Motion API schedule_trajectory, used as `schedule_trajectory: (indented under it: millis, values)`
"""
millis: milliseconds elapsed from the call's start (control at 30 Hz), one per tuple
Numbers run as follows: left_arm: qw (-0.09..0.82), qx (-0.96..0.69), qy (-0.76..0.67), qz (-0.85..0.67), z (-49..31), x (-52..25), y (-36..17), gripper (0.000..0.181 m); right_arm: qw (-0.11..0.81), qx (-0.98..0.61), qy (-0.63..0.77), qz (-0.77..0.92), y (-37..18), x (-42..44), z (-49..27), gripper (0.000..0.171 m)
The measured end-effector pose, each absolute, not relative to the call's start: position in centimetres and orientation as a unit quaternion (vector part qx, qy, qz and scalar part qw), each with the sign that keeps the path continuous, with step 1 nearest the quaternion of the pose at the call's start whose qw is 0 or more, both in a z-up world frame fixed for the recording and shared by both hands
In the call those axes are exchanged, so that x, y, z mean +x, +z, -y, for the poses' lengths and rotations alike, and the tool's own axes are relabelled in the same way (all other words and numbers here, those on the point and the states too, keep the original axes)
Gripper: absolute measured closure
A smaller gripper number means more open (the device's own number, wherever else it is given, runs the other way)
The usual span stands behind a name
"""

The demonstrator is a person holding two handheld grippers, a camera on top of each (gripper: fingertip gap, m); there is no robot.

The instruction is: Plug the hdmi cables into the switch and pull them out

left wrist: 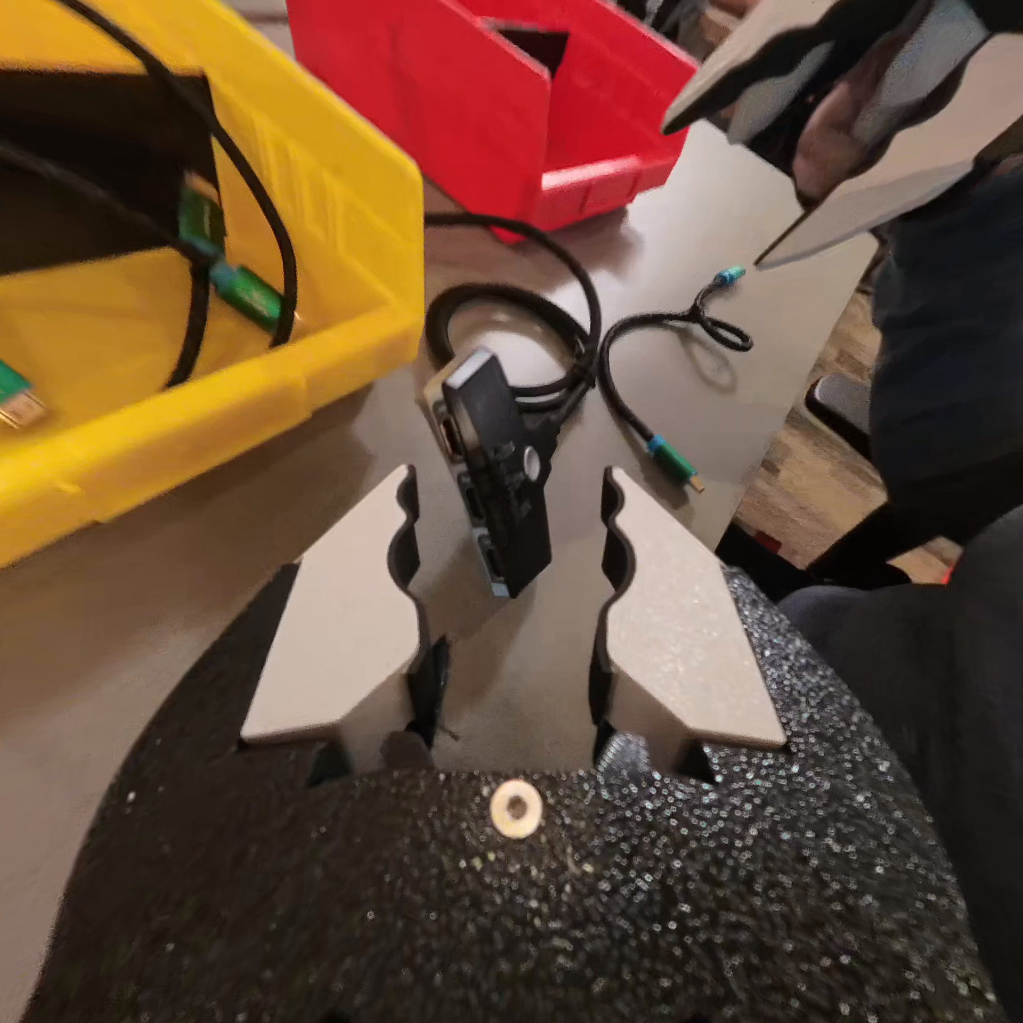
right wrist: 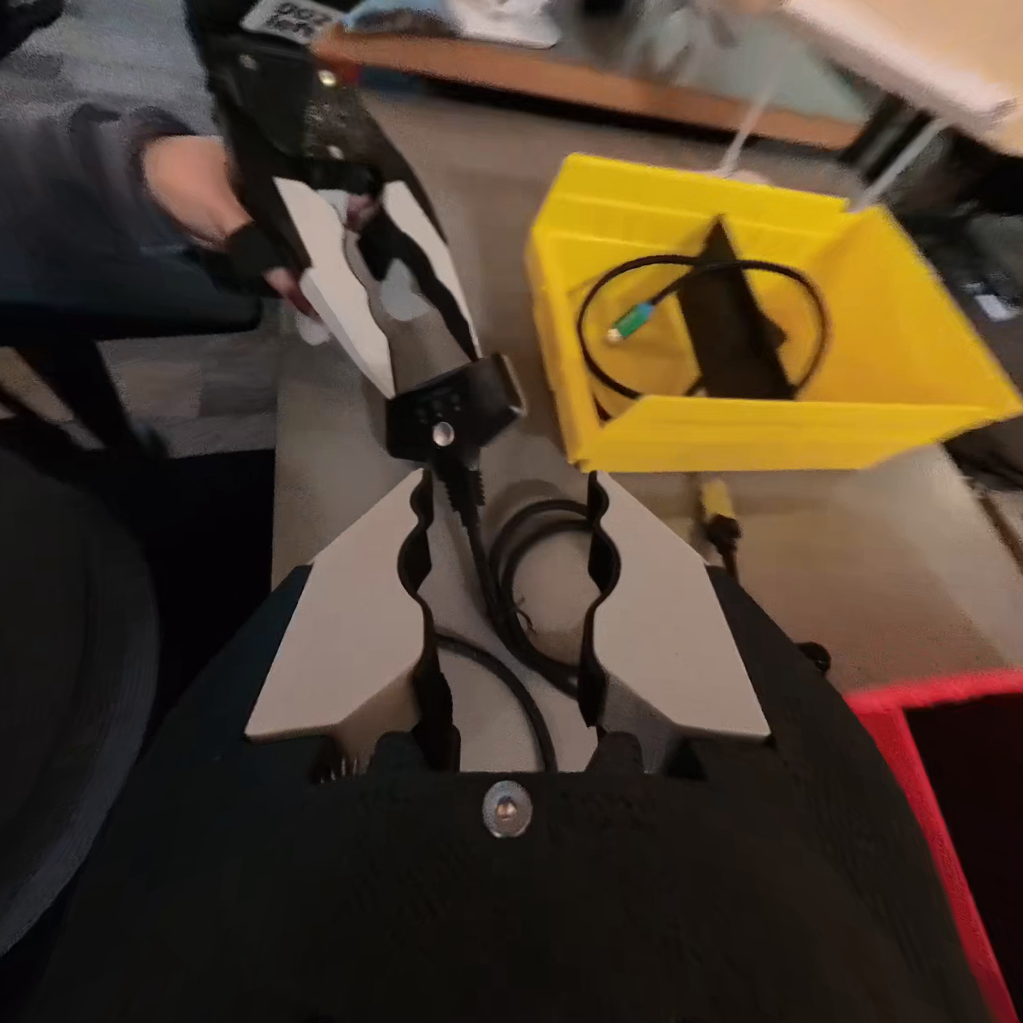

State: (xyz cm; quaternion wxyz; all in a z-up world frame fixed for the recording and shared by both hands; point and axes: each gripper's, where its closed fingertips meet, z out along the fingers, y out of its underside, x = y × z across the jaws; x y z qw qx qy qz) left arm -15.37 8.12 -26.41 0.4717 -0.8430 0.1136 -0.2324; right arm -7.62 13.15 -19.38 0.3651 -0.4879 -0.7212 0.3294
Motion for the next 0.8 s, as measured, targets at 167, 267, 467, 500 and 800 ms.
schedule_trajectory:
  millis: [167,267,467,500,800]
  values:
    - [0.420,-0.861,-0.248,-0.142,-8.1,-14.3,-29.4,0.136,0.269,-0.465,0.281,0.796,-23.3,-11.7,-11.6,0.112]
    - [0.422,-0.854,-0.246,-0.178,-7.8,-13.6,-29.4,0.158,0.235,-0.449,0.269,0.819,-23.9,-13.0,-10.9,0.112]
    - [0.432,-0.838,-0.103,-0.317,-7.1,-11.8,-26.5,0.162,0.178,-0.380,0.228,0.878,-23.6,-12.6,-8.3,0.119]
    - [0.434,-0.833,-0.092,-0.331,-7.1,-11.4,-25.7,0.163,0.172,-0.369,0.218,0.887,-23.5,-12.3,-7.9,0.122]
    - [0.545,-0.781,-0.060,-0.300,-8.7,-10.3,-17.1,0.117,0.300,-0.338,0.217,0.865,-16.3,-8.3,-8.1,0.153]
